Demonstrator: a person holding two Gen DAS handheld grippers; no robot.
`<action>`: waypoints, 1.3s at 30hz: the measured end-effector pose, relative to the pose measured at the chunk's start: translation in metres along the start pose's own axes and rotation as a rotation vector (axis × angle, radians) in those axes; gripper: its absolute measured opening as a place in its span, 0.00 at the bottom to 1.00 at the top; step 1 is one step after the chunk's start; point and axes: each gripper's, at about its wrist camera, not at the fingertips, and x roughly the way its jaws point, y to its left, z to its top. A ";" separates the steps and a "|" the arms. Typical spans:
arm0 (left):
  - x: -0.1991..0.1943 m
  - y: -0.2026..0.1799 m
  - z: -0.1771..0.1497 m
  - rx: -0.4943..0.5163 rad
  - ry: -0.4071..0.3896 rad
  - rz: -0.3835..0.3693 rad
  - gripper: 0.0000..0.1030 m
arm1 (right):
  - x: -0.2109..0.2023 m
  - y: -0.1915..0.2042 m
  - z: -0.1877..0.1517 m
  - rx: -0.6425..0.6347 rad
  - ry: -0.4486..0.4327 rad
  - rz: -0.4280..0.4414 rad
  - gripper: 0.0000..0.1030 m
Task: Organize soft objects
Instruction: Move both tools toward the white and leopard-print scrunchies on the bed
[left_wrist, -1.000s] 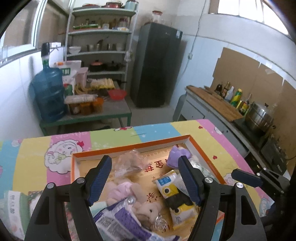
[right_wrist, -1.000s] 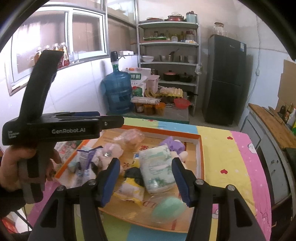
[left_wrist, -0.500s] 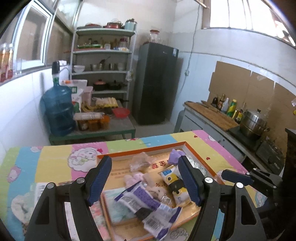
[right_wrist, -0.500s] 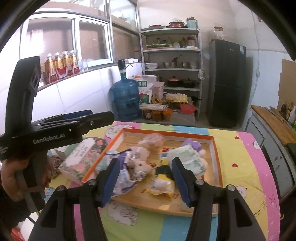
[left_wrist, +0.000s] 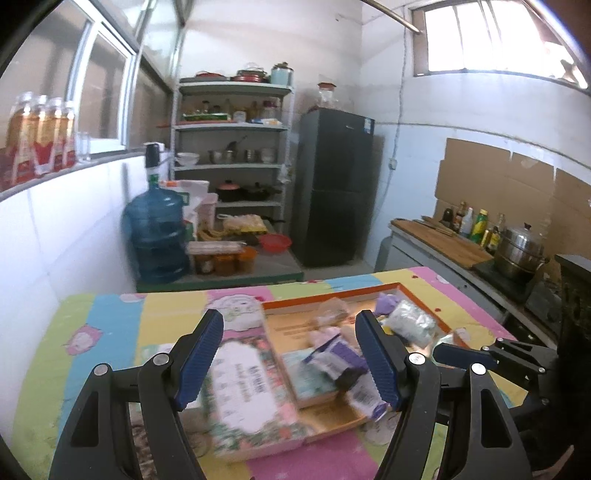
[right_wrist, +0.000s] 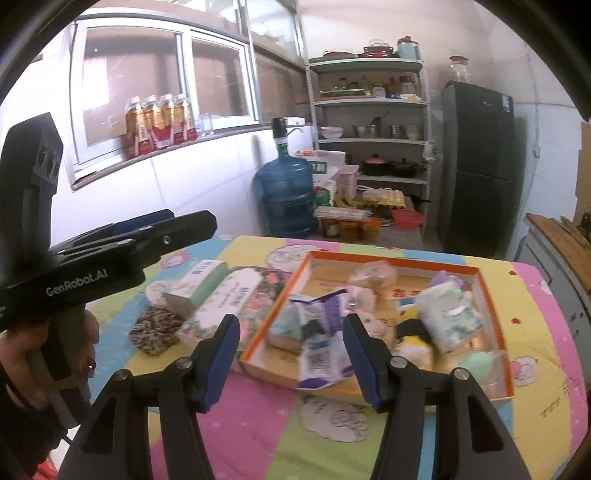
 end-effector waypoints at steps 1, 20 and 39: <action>-0.006 0.007 -0.002 -0.004 -0.005 0.010 0.73 | 0.001 0.006 -0.001 -0.004 0.000 0.006 0.56; -0.081 0.136 -0.057 -0.085 -0.042 0.179 0.73 | 0.044 0.123 -0.025 -0.077 0.077 0.185 0.56; -0.069 0.237 -0.095 -0.168 0.047 0.180 0.73 | 0.157 0.213 -0.042 -0.163 0.240 0.164 0.56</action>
